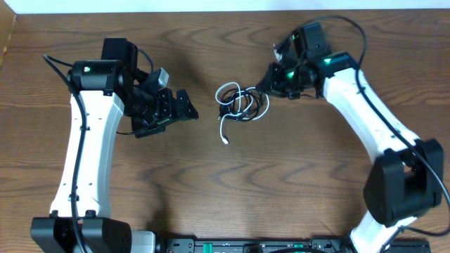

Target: Untangle cables

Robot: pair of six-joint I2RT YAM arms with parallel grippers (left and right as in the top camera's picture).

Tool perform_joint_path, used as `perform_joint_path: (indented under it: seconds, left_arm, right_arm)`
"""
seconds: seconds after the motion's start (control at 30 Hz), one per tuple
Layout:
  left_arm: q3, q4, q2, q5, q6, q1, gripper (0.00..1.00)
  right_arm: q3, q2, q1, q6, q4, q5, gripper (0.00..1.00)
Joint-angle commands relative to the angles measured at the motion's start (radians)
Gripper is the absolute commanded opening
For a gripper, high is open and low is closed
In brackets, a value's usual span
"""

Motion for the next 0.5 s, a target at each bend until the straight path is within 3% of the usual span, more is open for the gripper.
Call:
perform_joint_path:
  seconds: [0.0, 0.47]
  left_arm:
    - [-0.004, -0.004, 0.002, 0.028, -0.016, -0.004, 0.98]
    - [-0.004, -0.001, 0.002, 0.047, -0.019, -0.004, 0.98]
  right_arm:
    - [0.080, -0.139, -0.008, -0.057, -0.010, -0.029, 0.01]
    - [0.092, -0.434, -0.023, 0.060, 0.285, 0.120, 0.01]
